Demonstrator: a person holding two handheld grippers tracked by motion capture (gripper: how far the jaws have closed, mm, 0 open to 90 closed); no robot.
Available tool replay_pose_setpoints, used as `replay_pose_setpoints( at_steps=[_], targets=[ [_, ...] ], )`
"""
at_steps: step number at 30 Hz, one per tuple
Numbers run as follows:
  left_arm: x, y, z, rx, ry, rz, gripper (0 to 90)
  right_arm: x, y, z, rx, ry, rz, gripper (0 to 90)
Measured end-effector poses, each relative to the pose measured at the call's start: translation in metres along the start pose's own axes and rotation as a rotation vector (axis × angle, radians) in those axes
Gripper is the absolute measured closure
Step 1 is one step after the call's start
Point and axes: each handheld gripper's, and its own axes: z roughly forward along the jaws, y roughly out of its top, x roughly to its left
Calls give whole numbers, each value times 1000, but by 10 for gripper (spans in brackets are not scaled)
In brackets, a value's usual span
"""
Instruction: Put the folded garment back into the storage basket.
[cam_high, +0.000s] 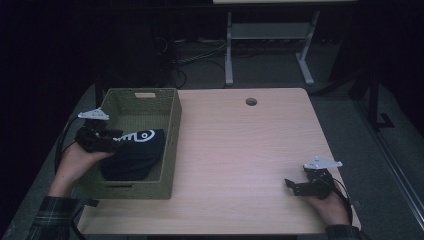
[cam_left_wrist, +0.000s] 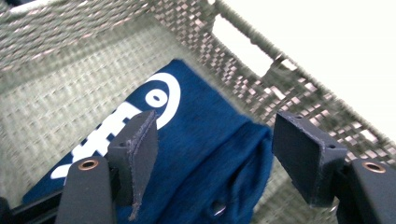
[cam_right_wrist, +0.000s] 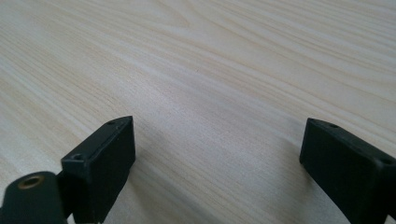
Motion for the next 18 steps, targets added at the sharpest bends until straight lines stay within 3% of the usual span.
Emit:
replay_pose_setpoints(
  at_steps=[9, 13, 18],
  targets=[
    [-32, 18, 8, -68, -25, 33, 308, 0, 0, 0, -1, 2, -2, 102],
    [-52, 27, 17, -98, -48, 52, 304, 0, 0, 0, 0, 2, 0, 102],
    [-65, 30, 25, -122, -62, 56, 301, 0, 0, 0, -1, 2, -1, 102]
  ],
)
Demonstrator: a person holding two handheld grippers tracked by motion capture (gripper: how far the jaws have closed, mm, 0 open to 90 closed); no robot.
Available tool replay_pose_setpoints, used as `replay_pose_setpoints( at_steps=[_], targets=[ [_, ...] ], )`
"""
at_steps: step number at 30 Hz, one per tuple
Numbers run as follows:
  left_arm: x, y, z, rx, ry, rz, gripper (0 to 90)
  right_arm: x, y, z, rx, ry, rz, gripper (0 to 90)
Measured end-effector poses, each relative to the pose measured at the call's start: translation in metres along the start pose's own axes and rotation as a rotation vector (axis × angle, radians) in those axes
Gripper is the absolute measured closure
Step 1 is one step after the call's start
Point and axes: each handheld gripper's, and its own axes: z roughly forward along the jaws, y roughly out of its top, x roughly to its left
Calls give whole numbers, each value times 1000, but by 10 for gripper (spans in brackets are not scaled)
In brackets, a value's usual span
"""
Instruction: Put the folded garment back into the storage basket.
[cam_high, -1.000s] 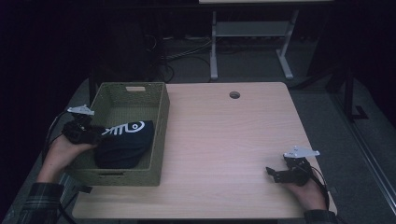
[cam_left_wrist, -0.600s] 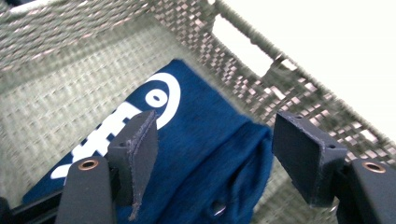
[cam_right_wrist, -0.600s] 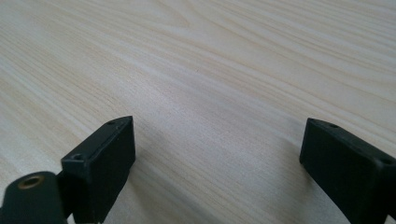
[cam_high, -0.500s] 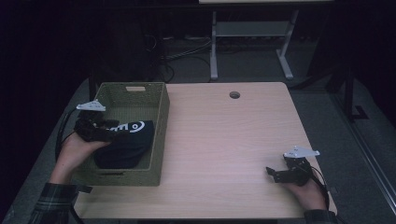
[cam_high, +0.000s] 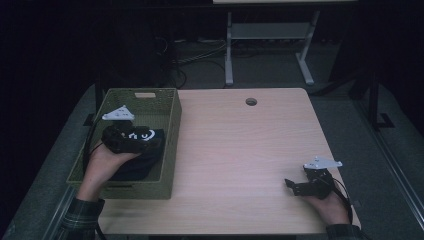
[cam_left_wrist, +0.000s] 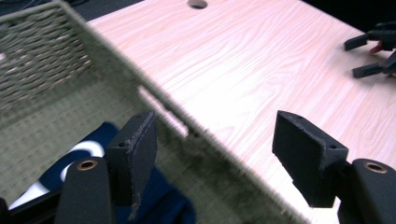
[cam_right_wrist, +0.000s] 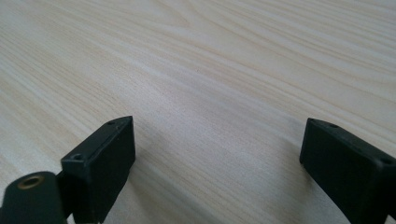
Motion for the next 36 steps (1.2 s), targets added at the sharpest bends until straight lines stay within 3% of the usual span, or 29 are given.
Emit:
replay_pose_setpoints(
  at_steps=[13, 17, 23, 27, 36],
  targets=[
    [-44, 6, 36, -65, -67, -1, 278, 0, 0, 0, 2, 1, 3, 102],
    [-59, 7, 50, -43, -85, 22, 271, 0, 0, 0, 2, 0, 3, 101],
    [-81, 8, 67, -48, -115, 43, 269, 0, 0, 0, 1, 0, 1, 101],
    [-89, 8, 74, -52, -123, 36, 259, 0, 0, 0, 1, 0, 1, 101],
    [-111, -2, 100, -25, -132, 61, 240, 0, 0, 0, 2, -2, 1, 102]
  ],
)
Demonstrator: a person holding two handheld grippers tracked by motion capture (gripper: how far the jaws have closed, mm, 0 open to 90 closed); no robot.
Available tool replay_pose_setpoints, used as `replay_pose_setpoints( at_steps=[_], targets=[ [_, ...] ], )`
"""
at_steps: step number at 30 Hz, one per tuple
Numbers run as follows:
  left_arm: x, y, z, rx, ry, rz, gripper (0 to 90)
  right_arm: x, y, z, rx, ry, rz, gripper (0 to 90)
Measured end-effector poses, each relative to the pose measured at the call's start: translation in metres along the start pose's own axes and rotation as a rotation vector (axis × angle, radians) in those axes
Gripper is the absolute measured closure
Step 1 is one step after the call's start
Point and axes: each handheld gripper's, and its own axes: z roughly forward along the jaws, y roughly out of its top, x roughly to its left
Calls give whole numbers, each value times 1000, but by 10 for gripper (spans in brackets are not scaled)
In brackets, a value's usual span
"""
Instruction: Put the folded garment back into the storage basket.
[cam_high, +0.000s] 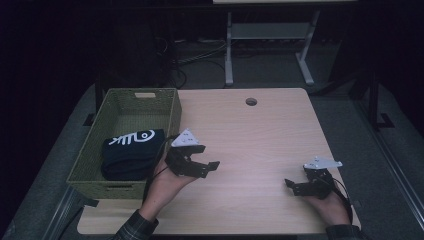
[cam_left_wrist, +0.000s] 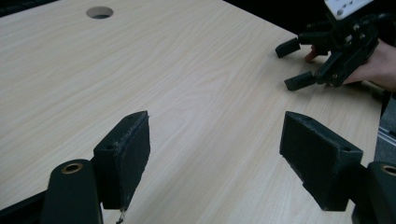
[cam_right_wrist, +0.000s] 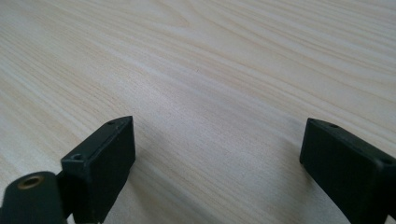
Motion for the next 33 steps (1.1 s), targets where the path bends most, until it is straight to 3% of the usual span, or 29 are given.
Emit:
replay_pose_setpoints(
  at_steps=[15, 21, 33],
  targets=[
    [-13, -38, 49, 50, 24, 55, 216, 0, 0, 0, -1, 0, -1, 101],
    [-13, -54, 64, 87, 43, 89, 185, 0, 0, 0, -1, 0, -1, 101],
    [-6, -71, 83, 139, 76, 93, 144, 0, 0, 0, -1, 0, -1, 101]
  ],
)
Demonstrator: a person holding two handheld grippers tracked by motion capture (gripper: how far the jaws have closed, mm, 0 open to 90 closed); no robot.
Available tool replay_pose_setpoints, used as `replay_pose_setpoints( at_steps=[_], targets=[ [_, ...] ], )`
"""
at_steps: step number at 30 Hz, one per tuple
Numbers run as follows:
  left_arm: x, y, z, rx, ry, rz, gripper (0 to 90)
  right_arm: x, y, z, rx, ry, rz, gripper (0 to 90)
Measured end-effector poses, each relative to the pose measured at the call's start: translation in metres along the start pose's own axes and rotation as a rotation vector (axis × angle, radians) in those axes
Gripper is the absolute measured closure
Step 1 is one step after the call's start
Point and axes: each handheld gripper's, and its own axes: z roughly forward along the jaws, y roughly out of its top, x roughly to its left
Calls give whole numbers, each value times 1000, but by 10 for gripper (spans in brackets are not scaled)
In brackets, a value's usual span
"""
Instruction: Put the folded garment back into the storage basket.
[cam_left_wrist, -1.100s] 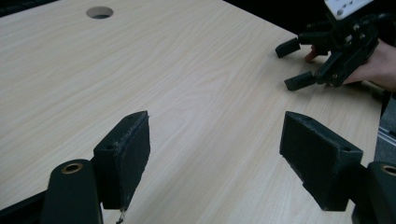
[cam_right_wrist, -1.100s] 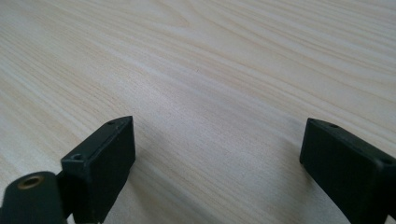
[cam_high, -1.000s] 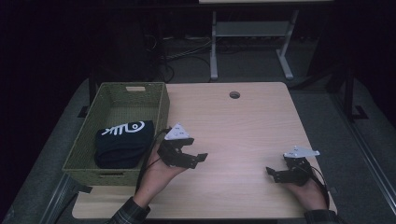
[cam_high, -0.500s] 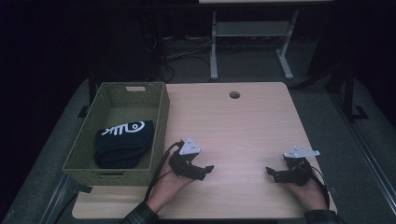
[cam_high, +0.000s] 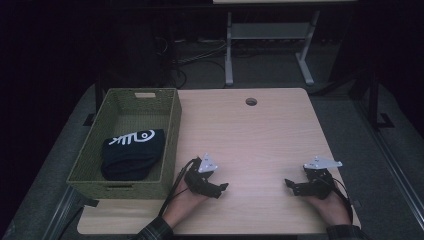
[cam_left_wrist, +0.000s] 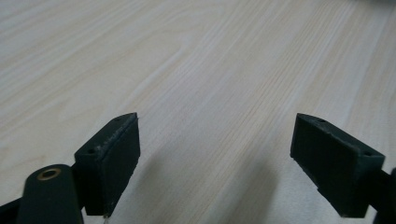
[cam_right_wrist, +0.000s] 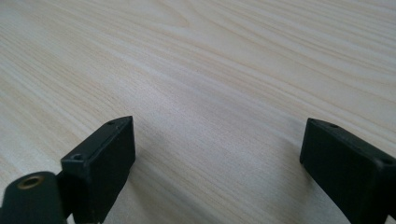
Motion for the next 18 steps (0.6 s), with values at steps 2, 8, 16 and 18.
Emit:
replay_pose_setpoints(
  at_steps=[2, 8, 16, 18],
  targets=[
    [1, -3, 4, 13, 13, 0, 140, 0, 0, 0, 0, 0, 0, 101],
    [2, -5, 4, 4, 14, 2, 133, 0, 0, 0, 0, 0, 0, 101],
    [2, -5, 4, 5, 14, 1, 133, 0, 0, 0, 0, 0, 0, 100],
    [2, -5, 4, 5, 15, 1, 133, 0, 0, 0, 0, 0, 0, 101]
  ],
)
